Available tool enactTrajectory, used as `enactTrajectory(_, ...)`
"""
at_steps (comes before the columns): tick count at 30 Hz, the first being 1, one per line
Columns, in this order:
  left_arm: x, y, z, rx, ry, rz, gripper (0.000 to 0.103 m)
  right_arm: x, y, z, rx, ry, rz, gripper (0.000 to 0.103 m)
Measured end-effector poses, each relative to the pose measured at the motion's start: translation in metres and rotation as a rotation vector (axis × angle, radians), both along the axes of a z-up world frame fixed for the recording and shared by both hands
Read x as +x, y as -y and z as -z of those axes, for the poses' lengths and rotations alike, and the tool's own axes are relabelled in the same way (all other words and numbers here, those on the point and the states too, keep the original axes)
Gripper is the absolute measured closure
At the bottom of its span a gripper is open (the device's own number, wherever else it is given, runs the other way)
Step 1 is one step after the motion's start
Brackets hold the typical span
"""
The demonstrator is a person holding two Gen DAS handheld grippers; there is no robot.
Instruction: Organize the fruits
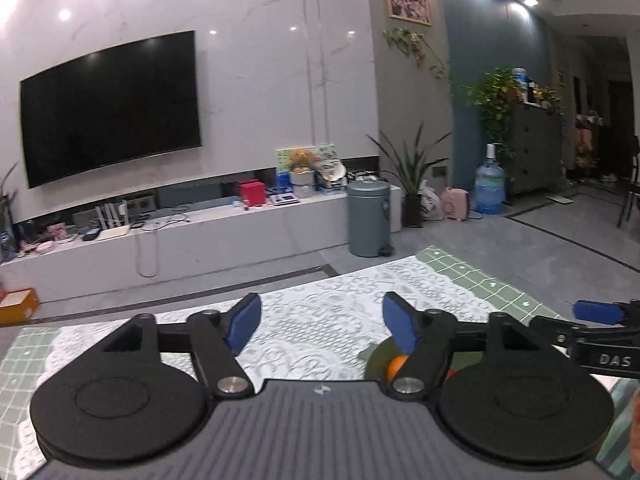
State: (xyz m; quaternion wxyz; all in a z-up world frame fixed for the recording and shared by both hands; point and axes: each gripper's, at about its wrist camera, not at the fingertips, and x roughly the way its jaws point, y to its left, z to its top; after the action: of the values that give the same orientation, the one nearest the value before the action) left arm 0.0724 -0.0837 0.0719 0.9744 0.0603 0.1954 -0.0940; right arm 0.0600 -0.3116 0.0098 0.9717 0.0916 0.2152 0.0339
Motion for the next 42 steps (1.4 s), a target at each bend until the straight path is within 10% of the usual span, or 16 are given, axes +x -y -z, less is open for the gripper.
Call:
enactTrajectory(21,-0.047,-0.041,0.065,0.035,-0.139,-0.236,0.011,-0.06,-0.063,0.031,-0.184,-0.067,-0.053,0.019)
enactTrajectory(42,-0.04,-0.035,0.091,0.106,-0.257,-0.203,0.01,-0.042,-0.068,0.047,-0.174,-0.116,-0.034,0.017)
